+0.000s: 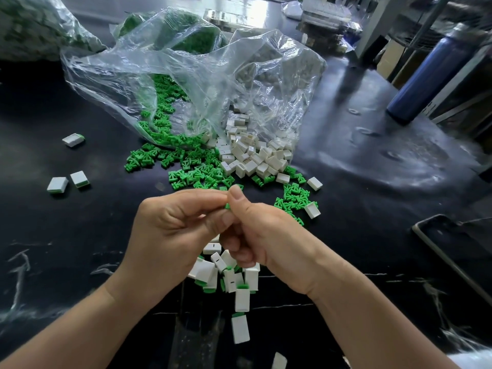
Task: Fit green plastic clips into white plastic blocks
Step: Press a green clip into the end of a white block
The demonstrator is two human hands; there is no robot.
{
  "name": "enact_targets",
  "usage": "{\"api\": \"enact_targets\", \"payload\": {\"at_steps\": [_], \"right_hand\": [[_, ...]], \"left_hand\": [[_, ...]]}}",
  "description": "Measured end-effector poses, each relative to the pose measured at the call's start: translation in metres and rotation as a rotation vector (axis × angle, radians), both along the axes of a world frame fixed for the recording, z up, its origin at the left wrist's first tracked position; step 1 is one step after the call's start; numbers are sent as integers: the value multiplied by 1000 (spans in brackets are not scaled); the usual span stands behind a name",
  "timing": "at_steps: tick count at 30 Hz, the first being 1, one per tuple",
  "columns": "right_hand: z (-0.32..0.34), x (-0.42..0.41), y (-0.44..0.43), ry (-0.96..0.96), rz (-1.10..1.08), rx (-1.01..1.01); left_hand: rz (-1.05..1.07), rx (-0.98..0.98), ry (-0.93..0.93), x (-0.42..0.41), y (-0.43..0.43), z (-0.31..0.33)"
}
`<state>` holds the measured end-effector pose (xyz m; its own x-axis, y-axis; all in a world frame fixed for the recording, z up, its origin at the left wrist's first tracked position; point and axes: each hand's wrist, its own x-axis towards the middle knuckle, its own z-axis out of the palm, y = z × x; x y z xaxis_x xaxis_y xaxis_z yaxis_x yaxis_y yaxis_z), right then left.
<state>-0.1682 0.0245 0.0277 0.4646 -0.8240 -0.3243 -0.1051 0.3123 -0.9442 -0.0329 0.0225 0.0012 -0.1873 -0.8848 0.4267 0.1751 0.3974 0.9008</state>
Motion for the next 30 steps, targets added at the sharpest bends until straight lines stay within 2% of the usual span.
{"api": "enact_targets", "payload": {"at_steps": [7,19,25,30], "right_hand": [[1,0,0,-47,-16,-59],[0,1,1,-3,38,-106],[0,1,1,-45,31,-87],[-3,-2,-2,-47,77,-6]], "left_hand": [[3,-12,-33,0,1,5],[-85,18,-83,11,-4,9],[-55,8,-89,10,-4,8],[-132,25,-59,9,-6,6]]}}
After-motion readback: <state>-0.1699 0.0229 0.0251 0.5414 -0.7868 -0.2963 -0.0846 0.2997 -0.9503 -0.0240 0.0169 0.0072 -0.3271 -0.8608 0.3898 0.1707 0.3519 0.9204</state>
